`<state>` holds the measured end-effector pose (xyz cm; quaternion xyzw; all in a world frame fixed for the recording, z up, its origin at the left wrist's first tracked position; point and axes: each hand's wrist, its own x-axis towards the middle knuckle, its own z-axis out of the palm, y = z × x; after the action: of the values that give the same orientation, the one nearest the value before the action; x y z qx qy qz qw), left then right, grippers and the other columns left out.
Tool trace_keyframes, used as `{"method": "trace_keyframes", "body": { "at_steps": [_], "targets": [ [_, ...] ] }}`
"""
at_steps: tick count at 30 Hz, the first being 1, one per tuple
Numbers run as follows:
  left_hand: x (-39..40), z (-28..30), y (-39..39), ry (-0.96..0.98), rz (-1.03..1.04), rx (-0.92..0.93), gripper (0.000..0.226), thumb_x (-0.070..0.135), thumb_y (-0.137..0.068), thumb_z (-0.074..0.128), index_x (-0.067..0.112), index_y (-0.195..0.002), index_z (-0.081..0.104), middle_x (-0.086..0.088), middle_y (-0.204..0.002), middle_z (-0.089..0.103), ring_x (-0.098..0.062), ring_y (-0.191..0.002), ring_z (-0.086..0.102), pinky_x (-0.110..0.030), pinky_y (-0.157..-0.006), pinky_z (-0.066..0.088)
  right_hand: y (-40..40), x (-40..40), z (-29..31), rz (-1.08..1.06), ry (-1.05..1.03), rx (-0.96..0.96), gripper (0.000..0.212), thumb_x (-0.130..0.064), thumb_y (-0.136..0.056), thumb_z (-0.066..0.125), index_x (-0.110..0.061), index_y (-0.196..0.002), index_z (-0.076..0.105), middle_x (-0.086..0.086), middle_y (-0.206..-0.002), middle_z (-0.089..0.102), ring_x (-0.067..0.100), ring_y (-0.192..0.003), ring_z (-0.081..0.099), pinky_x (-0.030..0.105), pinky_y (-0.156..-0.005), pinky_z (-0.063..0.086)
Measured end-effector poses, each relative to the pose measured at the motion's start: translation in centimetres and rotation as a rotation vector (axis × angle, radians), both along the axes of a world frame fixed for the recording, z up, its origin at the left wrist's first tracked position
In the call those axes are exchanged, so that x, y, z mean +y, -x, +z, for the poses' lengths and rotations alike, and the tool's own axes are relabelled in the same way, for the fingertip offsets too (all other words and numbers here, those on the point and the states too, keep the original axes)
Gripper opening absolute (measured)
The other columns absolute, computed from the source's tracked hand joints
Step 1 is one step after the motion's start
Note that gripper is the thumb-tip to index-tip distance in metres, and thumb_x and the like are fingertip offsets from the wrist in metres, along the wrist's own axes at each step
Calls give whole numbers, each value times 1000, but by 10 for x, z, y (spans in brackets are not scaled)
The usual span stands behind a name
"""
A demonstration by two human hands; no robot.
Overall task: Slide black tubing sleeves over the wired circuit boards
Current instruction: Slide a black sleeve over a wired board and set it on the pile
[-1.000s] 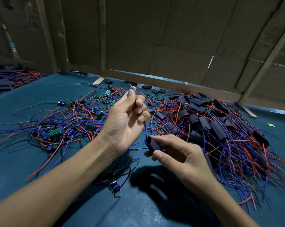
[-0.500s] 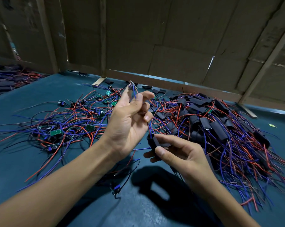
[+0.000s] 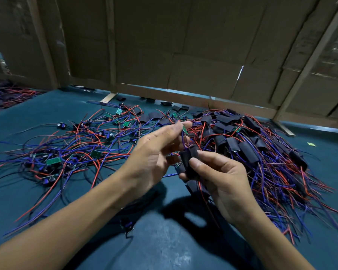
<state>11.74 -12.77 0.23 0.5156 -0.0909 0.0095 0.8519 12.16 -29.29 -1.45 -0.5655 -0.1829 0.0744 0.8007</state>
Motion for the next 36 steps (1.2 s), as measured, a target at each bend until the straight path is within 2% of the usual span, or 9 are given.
{"method": "trace_keyframes", "body": {
  "at_steps": [5,9,13,20,24,27,31,33,36],
  "targets": [
    [7,0,-2,-4,-58,-37,17,19,-83,70,14,-97,79,1,-85,70,-18,-83,67,-30,-75,55,1,-1,3,103,-71,-1,34,-20,-80,76,-3,-109,76,25,-103,74,34,-80,75,36,-81,61],
    [14,3,-3,-79,-6,-65,10,18,-78,73,19,-87,77,1,-83,69,-14,-83,62,-33,-76,43,-1,-1,1,129,-138,61,28,-18,-89,67,2,-108,75,22,-103,75,29,-80,75,33,-80,61],
    [16,4,-1,-167,45,-119,10,15,-77,75,22,-72,69,2,-72,65,-10,-66,57,-22,-62,42,-4,-1,0,97,-164,111,29,-20,-90,62,2,-103,77,20,-102,75,24,-73,75,30,-77,61],
    [17,1,0,-291,54,-202,14,32,-73,81,24,-72,69,2,-68,60,-13,-63,51,-26,-60,41,-6,-1,1,9,-138,148,29,-24,-80,71,-3,-98,80,17,-104,76,20,-68,74,28,-71,61],
    [15,-1,-2,-243,72,-159,15,31,-76,80,19,-73,71,-6,-68,58,-15,-62,49,-24,-54,39,-6,-2,-1,-79,-108,91,26,-24,-78,72,-10,-98,82,14,-103,77,20,-69,73,27,-68,61],
    [13,-1,-3,-259,135,-127,14,28,-79,81,21,-70,73,-3,-66,62,-12,-58,50,-22,-51,39,-6,-3,-4,-145,4,-33,43,-32,-71,80,-12,-110,79,11,-102,78,21,-75,74,25,-69,59],
    [11,1,-1,-248,168,-74,18,29,-78,84,19,-69,72,-2,-64,61,-13,-57,49,-22,-50,39,-7,-5,-14,-296,297,-293,58,-31,-69,86,-24,-124,70,-5,-110,76,11,-101,72,25,-91,55],
    [10,2,1,-243,161,-51,20,34,-76,80,16,-72,72,-3,-65,59,-13,-57,48,-23,-51,39,-6,-4,-17,-381,416,-419,55,-36,-76,83,-21,-128,69,-10,-113,74,7,-105,70,29,-96,53],
    [7,3,2,-221,143,-3,20,35,-78,75,18,-68,72,-2,-64,59,-13,-56,48,-25,-53,39,-7,-6,-20,-535,599,-733,57,-39,-83,75,-9,-131,67,-7,-117,72,1,-104,68,17,-96,49]
  ]
}}
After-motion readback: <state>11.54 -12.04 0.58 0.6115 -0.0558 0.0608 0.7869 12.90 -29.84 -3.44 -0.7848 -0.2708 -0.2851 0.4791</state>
